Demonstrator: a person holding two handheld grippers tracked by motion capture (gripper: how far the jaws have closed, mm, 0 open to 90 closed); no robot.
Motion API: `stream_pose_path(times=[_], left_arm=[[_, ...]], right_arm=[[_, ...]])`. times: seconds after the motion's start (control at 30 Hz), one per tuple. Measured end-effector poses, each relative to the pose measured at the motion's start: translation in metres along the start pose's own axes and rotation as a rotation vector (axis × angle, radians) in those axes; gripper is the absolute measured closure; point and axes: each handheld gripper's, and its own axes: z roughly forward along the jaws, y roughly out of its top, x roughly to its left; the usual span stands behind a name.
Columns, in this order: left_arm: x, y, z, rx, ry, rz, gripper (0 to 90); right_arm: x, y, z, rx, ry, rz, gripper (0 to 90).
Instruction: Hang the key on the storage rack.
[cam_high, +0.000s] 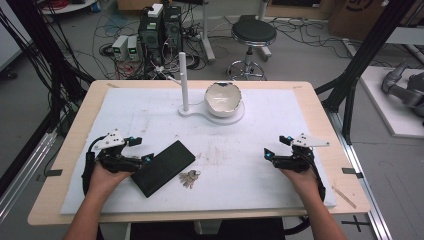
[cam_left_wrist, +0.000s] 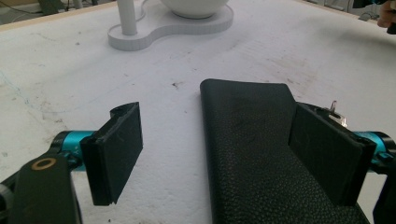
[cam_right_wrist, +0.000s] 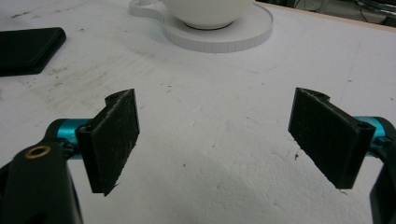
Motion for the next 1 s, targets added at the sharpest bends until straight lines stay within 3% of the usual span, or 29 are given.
stream_pose_path(times=[0.3,0.43,0.67,1.0], left_arm=[[-0.002,0.001,0.003,0.008,-0.002,-0.010,17.8],[-0.005,0.001,0.006,0.029,-0.005,0.015,17.8],[-0.004,0.003,0.004,-0.016,0.013,0.035,18.4],[-0.006,0.004,0.003,-0.009,0.019,0.032,18.9]], right_arm=[[-0.007,-0.002,0.001,0.012,-0.014,0.022,16.7],[-0.006,-0.001,-0.004,0.006,-0.011,0.000,16.7],[-0.004,-0.001,-0.009,0.004,-0.011,0.021,16.7],[-0.004,-0.001,-0.010,0.006,-0.025,0.015,16.6]])
